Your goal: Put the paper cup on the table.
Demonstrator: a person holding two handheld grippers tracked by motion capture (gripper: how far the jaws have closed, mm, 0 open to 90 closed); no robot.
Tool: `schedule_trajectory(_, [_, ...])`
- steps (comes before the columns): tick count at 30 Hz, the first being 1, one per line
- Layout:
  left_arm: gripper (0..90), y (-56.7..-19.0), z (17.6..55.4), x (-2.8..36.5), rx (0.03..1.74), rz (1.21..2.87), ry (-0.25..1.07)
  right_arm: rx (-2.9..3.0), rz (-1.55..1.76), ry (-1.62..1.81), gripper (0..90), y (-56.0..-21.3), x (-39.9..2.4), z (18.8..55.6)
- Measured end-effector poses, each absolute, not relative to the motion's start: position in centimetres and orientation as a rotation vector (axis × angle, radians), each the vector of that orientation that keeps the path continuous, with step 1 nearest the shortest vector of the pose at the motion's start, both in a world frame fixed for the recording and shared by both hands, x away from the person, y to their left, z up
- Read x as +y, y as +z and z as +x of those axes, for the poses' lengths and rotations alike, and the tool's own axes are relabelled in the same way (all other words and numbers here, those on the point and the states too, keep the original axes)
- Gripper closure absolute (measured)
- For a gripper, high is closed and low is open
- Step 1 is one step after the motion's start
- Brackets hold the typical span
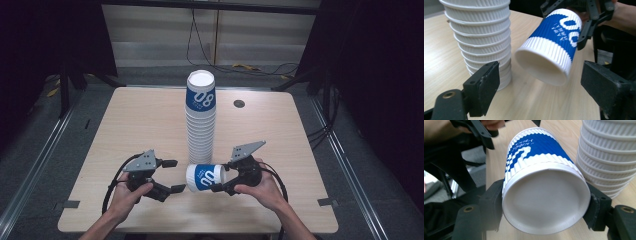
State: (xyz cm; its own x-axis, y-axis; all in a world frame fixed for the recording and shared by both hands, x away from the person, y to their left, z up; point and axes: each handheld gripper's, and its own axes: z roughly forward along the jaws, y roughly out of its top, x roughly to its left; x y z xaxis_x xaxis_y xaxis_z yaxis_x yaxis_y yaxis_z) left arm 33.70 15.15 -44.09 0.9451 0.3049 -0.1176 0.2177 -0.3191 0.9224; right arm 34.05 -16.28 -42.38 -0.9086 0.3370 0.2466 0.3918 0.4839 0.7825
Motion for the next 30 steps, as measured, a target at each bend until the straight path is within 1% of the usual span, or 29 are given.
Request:
schedule_trajectory(2, [15.6, -44.2, 33.6, 15.1, 0.397, 1.905, 0.124, -2.625, -0.671, -1.451, 29.5, -42.5, -16.5, 34.2])
schedule_trajectory(4, [15.6, -44.3, 33.6, 15.1, 0.407, 1.894, 0.127, -2.603, -0.680, -1.470, 29.5, -42.6, -16.8, 34.3])
schedule_trajectory(8, [15.6, -44.3, 33.7, 15.2, 0.424, 1.863, 0.112, -2.563, -0.678, -1.519, 29.5, -42.6, -17.2, 34.4])
schedule_trajectory(12, [15.5, -44.2, 33.6, 15.1, 0.418, 1.832, 0.060, -2.527, -0.678, -1.588, 29.4, -42.5, -17.5, 34.2])
schedule_trajectory(19, [15.5, -43.8, 33.4, 15.2, 0.416, 1.793, 0.057, -2.459, -0.661, -1.648, 29.4, -43.0, -17.4, 34.3])
schedule_trajectory(28, [15.5, -43.8, 33.3, 15.0, 0.388, 1.764, 0.007, -2.450, -0.624, -1.680, 29.3, -43.6, -16.6, 34.0])
schedule_trajectory(30, [15.5, -43.8, 33.4, 14.9, 0.390, 1.766, 0.013, -2.431, -0.621, -1.694, 29.3, -43.7, -16.6, 33.9])
